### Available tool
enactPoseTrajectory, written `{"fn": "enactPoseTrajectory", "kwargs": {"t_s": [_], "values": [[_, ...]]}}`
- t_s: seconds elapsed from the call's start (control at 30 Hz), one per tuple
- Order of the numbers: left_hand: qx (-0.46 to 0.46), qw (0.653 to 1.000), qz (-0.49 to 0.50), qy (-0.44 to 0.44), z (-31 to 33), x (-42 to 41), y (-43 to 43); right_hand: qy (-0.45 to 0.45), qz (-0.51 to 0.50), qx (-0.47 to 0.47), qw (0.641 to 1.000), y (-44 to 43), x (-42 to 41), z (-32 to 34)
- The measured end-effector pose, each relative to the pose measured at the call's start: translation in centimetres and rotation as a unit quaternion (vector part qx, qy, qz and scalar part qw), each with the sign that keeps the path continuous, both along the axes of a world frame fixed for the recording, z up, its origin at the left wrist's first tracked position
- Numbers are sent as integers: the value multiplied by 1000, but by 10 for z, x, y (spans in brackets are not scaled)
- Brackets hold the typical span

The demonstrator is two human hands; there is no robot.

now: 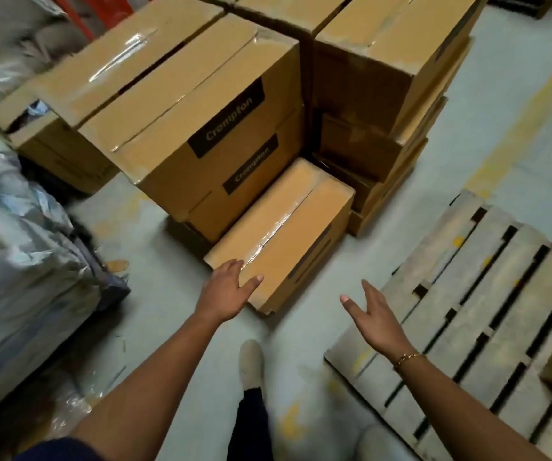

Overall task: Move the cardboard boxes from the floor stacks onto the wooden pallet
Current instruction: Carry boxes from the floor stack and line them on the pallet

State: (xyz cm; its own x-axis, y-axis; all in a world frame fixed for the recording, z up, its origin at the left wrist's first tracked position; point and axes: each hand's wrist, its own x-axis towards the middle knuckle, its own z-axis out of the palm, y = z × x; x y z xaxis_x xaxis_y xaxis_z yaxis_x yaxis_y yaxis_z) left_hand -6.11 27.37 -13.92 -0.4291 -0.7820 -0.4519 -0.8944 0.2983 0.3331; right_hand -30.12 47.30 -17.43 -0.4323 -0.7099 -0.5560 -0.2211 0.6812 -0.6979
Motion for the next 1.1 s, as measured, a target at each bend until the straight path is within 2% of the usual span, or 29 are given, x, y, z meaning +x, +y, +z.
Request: {"fn": "enactPoseTrajectory", "kwargs": {"t_s": [0.2,0.37,0.53,0.7,0.87,1.1], "values": [[98,993,50,-51,-88,52,-111,-43,-73,41,996,-96,54,-86],[135,985,79,-69,-167,82,-190,-112,-163,61,978,-162,100,-167],[196,973,108,-50,-231,85,-238,-129,-227,68,963,-204,130,-226],[250,960,127,7,-265,76,-245,-152,-284,77,943,-209,136,-248],[250,957,145,8,-280,67,-245,-172,-288,97,937,-198,128,-263],[288,946,137,50,-303,50,-267,-232,-294,52,926,-200,134,-300]]}}
